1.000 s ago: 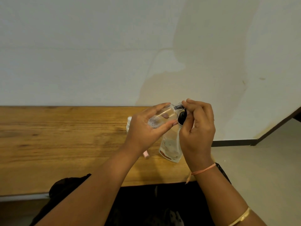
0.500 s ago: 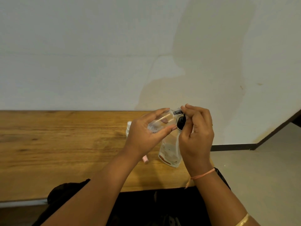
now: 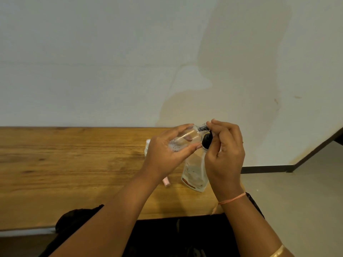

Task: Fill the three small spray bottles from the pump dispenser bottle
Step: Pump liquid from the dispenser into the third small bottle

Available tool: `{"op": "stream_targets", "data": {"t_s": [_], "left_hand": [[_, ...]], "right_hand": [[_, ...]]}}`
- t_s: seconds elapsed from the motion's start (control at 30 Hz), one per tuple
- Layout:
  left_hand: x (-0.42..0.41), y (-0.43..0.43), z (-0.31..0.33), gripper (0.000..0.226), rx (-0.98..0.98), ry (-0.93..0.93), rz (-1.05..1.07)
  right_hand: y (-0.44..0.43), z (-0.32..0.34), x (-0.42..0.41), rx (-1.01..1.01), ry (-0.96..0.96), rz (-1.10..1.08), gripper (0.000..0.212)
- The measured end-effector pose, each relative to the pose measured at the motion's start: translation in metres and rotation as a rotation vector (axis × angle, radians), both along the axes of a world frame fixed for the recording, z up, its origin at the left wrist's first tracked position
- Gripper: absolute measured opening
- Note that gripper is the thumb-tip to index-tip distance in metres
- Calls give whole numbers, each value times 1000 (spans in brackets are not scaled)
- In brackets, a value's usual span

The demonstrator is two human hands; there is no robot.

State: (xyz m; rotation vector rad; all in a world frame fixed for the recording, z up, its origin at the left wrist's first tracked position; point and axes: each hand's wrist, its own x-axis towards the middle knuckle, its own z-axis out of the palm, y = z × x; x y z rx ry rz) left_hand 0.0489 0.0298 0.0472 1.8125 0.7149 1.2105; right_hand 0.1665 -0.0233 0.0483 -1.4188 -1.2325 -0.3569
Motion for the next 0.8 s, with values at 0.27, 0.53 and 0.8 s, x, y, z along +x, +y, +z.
{"op": "stream_targets", "data": {"t_s": [0.27,0.53,0.8], "left_hand": [[0,-2,-6,47,-82,-2,-25],[0,-2,-2,50,-19,10,10],[-1,-5,-4,47,-46,26,15]], "right_hand": [[-2,-10,3,-28,-24,-1,29],[-1,0,-4,4,41,16,29],[-5,0,-4,-14,48,51,27]]}}
